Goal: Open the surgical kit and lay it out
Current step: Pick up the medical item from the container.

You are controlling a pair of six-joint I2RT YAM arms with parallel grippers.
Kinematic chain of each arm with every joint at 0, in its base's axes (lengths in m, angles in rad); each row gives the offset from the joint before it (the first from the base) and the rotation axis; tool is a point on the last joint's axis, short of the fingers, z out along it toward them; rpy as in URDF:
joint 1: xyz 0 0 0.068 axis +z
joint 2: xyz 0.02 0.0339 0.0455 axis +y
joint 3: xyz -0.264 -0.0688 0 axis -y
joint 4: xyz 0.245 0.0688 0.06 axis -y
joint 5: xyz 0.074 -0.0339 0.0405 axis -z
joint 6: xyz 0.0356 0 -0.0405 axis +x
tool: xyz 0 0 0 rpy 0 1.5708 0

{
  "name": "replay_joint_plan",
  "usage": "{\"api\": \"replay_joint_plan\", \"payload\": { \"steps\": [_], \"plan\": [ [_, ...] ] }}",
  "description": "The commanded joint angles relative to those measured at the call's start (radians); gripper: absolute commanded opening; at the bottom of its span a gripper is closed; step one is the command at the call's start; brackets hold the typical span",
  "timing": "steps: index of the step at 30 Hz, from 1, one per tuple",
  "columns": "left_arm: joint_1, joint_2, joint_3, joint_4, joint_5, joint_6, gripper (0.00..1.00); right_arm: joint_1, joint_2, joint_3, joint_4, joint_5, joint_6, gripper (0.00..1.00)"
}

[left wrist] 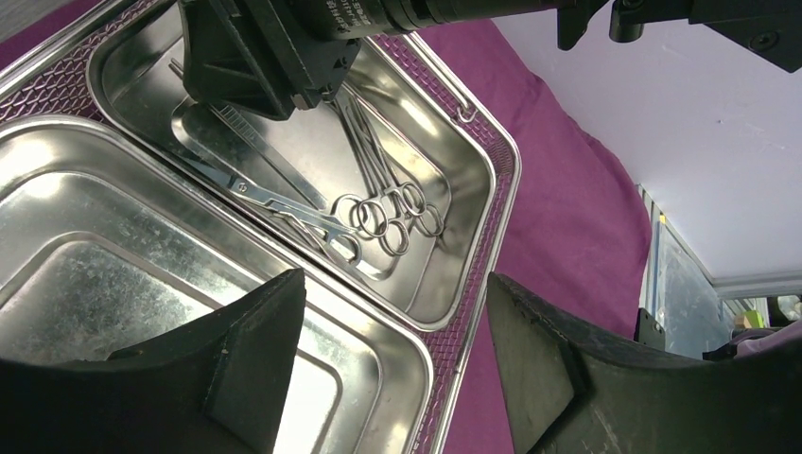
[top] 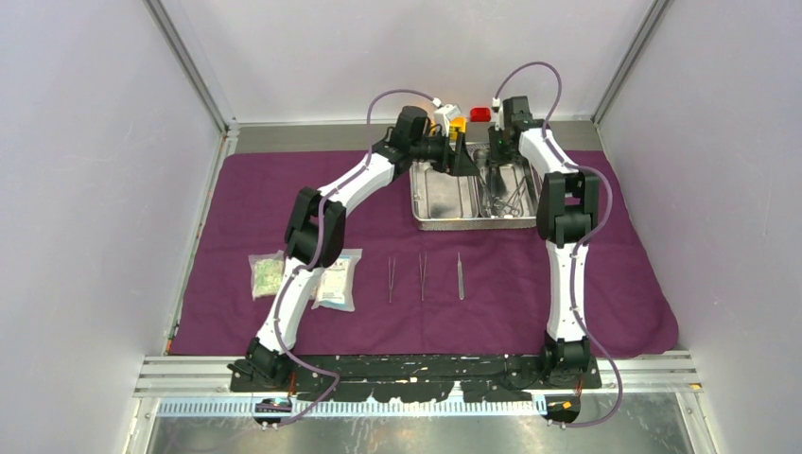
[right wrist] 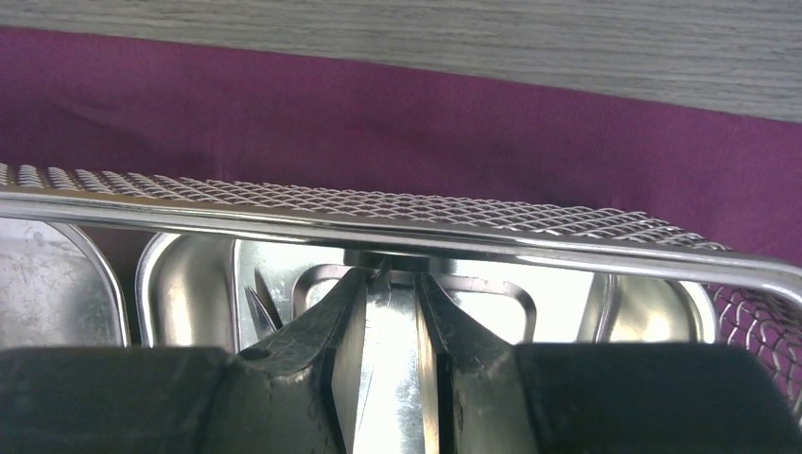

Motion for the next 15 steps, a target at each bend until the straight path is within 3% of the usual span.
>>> {"api": "replay_joint_plan", "payload": {
  "steps": [1,15],
  "plan": [
    [0.002,-0.071,-0.002,0.004,0.011,0.023,0.72,0.008,0.005,0.058,0.010,0.016,-0.014,0.30],
    [0.005,-0.078,-0.008,0.000,0.011,0.018,0.72,0.013,0.034,0.071,-0.003,0.025,-0.016,0.24]
  ]
}}
